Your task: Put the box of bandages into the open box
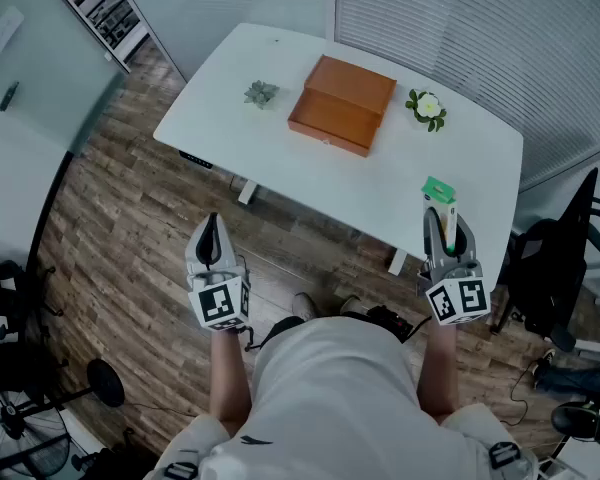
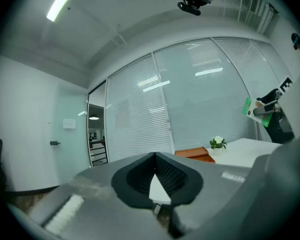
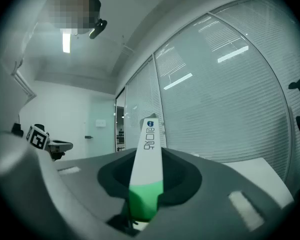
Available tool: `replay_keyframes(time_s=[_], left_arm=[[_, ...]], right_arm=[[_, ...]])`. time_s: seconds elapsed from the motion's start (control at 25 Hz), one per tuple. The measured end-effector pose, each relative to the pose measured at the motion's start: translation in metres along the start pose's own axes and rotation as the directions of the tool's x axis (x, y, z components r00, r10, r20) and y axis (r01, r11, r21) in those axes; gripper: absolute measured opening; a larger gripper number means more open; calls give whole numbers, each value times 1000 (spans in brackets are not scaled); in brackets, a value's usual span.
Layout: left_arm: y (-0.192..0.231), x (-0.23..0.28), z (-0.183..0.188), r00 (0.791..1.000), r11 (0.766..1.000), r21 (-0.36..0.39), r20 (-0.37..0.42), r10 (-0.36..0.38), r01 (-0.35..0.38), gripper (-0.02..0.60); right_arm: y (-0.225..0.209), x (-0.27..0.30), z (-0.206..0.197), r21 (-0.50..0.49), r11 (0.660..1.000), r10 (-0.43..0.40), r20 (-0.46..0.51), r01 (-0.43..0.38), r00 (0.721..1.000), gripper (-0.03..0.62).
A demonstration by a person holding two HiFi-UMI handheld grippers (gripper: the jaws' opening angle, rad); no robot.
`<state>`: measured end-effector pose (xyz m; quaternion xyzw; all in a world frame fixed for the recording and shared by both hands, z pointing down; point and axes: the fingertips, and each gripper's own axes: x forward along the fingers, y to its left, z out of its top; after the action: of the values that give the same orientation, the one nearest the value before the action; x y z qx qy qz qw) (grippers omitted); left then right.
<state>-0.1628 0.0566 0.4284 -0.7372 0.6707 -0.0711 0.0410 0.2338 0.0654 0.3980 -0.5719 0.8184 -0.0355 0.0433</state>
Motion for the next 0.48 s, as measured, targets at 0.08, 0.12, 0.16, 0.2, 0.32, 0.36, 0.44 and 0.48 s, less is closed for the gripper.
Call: replay_keyframes(time_s=[0.08,0.12,0.16,0.2,0.32,0.36,0.44,0.48], left_arm=[[-1,-1,0,1000,1000,0,2,0,0,5],[-1,-1,1,1000,1000,1,3,1,-1,5],[-1,-2,1,1000,1000,1,3,2,-2,5],[-1,-2,0,1000,1000,1,2,3,-3,5],[1,-4,-2,1000,1000,0,-1,5,-5,5],[2,-4,-3,1000,1000,0,-2,6,-6,5],[4,-6,-5,1000,1000,0,-4,9,-9,5],[6,-7,-5,1000,1000,0,-5,10,-10,5]], right_arm=[[0,0,0,-3,1000,2,-2,-2,1000,84],[0,-1,0,-3,1000,3,-3,-3,1000,84],[0,-1,0,-2,1000,4,-4,-4,1000,84],[1,-1,0,1,1000,5,-4,-5,1000,84],[0,-1,1,31,1000,2,11,-2,1000,86],[0,-2,1,40,999,0,17,0,1000,86],[0,-1,2,48,999,-6,21,5,1000,86],[0,-1,2,49,999,-8,21,7,1000,86]])
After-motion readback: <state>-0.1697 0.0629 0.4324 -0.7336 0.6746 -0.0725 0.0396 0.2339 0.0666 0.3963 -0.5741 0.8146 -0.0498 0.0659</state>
